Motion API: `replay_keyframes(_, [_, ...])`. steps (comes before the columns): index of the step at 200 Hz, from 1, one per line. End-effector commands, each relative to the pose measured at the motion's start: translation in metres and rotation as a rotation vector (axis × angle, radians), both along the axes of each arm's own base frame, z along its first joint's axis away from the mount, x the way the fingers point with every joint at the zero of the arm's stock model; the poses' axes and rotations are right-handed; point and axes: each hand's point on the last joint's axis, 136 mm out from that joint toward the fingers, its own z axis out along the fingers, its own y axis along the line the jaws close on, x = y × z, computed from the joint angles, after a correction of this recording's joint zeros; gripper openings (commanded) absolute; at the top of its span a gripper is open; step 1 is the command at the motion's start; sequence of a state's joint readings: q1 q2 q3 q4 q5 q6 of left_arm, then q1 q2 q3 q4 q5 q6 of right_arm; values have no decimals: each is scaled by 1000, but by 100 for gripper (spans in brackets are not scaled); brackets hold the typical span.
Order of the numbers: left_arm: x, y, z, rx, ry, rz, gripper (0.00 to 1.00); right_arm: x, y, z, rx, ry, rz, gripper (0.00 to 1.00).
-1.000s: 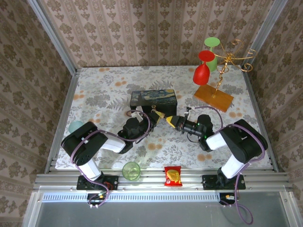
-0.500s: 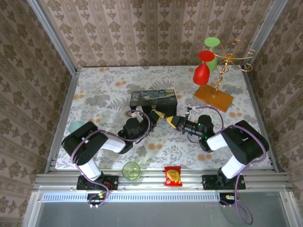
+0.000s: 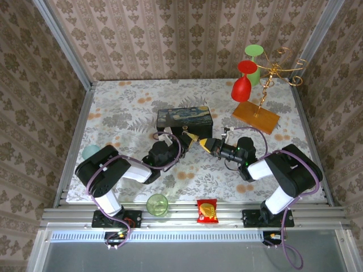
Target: Unlock a padlock with a key
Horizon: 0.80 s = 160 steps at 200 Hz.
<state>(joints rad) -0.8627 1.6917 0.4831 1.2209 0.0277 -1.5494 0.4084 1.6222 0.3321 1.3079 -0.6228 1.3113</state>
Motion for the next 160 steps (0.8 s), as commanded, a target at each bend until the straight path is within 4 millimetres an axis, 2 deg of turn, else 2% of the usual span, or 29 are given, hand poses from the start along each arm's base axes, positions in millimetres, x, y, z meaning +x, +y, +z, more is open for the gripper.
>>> replay_keyframes(1, [0, -11, 33, -96, -68, -22, 0, 0, 6, 20, 13, -77, 31, 0])
replay_keyframes(35, [1, -13, 35, -103, -69, -31, 0, -1, 5, 18, 6, -79, 32, 0])
replay_keyframes(58, [-2, -17, 43, -122, -77, -52, 0, 6, 1, 4, -7, -44, 31, 0])
replay_keyframes(85, [-9, -24, 55, -142, -96, -90, 0, 13, 5, -6, -7, -8, 68, 0])
replay_keyframes(112, [-13, -21, 60, -148, -108, -91, 0, 21, -8, -24, -15, 48, 44, 0])
replay_keyframes(160, [-15, -24, 64, -151, -120, -110, 0, 27, -15, -22, -8, 40, 83, 0])
